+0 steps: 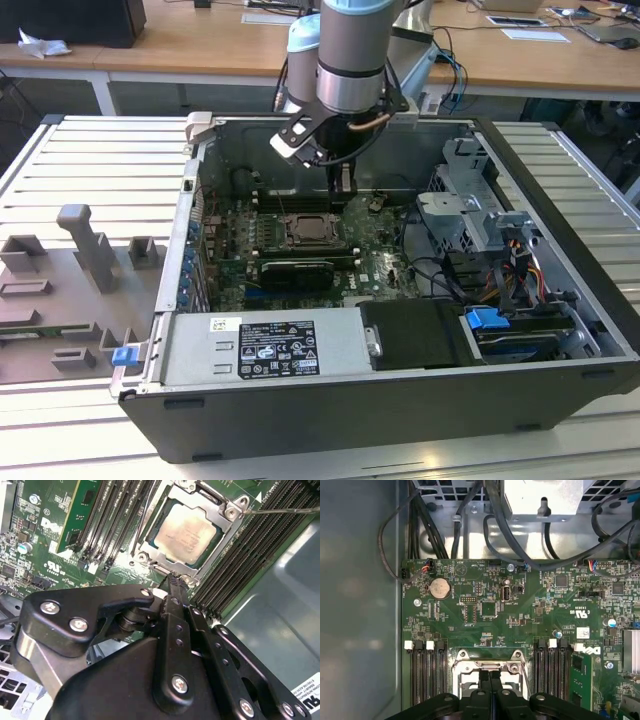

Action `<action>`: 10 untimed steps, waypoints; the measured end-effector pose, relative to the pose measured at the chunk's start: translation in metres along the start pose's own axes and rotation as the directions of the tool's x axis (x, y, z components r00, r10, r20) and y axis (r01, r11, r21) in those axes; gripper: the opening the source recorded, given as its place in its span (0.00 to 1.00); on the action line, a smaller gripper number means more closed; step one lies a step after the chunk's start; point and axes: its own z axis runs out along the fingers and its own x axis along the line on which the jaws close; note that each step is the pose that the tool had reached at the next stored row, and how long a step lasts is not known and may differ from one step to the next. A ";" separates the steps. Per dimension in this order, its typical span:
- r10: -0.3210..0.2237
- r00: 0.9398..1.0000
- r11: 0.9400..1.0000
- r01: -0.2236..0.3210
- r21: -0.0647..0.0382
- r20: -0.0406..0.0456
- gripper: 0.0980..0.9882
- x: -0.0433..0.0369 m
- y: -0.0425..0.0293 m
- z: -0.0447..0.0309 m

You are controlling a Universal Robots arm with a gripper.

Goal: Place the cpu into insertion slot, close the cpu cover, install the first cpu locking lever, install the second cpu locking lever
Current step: 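Close the cpu cover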

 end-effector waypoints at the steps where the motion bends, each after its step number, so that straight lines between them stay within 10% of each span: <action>1: 0.000 1.000 1.000 0.000 0.000 0.000 0.01 0.0000 -0.0002 0.0005; 10: 0.000 1.000 1.000 0.000 0.000 0.000 0.01 -0.0001 -0.0045 0.0051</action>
